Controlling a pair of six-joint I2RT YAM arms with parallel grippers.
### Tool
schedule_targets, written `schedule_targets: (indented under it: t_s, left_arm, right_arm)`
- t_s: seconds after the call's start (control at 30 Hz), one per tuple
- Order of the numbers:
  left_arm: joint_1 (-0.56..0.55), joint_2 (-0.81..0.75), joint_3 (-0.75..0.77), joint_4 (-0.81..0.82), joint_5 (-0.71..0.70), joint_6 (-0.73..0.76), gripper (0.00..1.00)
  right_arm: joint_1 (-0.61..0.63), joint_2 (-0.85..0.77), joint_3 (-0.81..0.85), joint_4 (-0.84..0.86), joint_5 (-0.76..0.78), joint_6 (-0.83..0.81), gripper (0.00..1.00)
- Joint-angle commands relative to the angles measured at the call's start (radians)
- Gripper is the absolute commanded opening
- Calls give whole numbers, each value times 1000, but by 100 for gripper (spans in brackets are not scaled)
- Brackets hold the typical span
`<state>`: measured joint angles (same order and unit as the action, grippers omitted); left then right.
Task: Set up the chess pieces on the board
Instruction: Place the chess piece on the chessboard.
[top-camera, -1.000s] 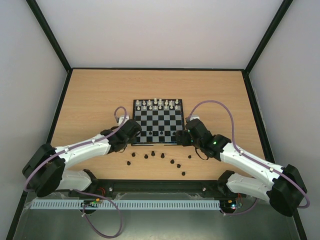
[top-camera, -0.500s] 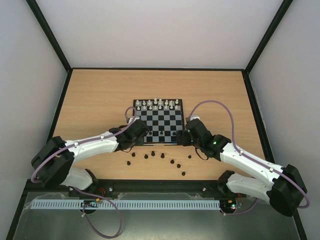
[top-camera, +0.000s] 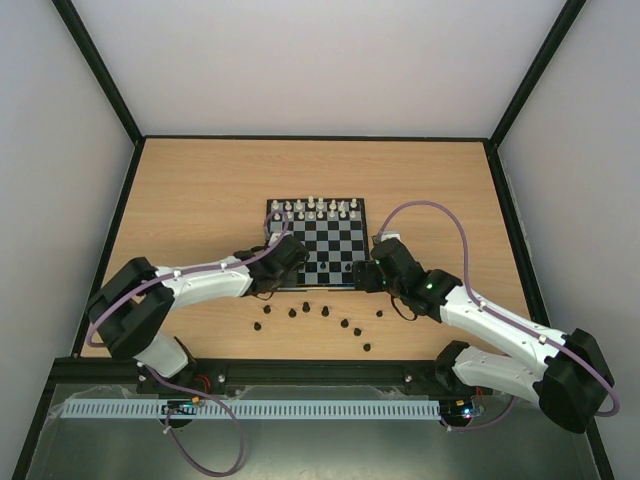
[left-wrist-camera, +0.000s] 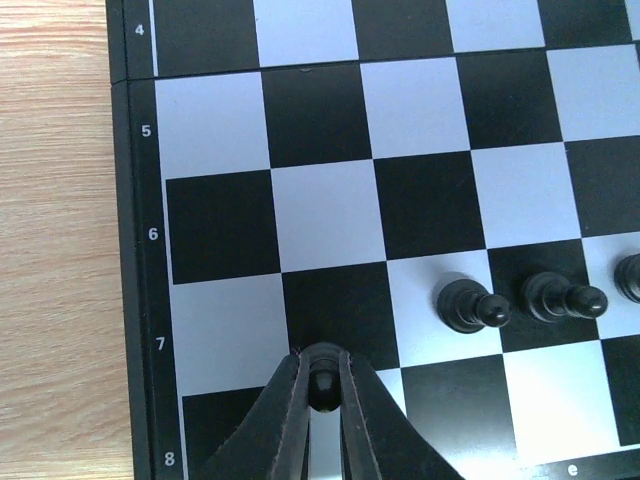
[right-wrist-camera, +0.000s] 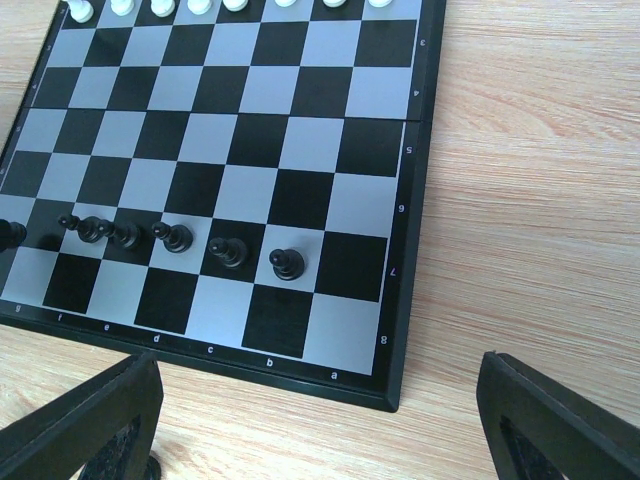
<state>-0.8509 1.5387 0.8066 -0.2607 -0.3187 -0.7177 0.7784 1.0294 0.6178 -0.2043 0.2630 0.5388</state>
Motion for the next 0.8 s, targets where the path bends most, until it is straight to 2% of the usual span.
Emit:
schedule_targets:
  t_s: [0.0,0.47,0.77]
  left_arm:
    - [-8,30,33,15,3,14,2]
    - [-19,91,66,3,-34,12,6]
    - [-20,78,63,-14,-56,11,25]
  right_arm:
    - [2,-11,-10,-26,17,6,87]
    - [4,-18,-14,-21,4,3,87]
    - [3,-15,-15,-19,-5,4,87]
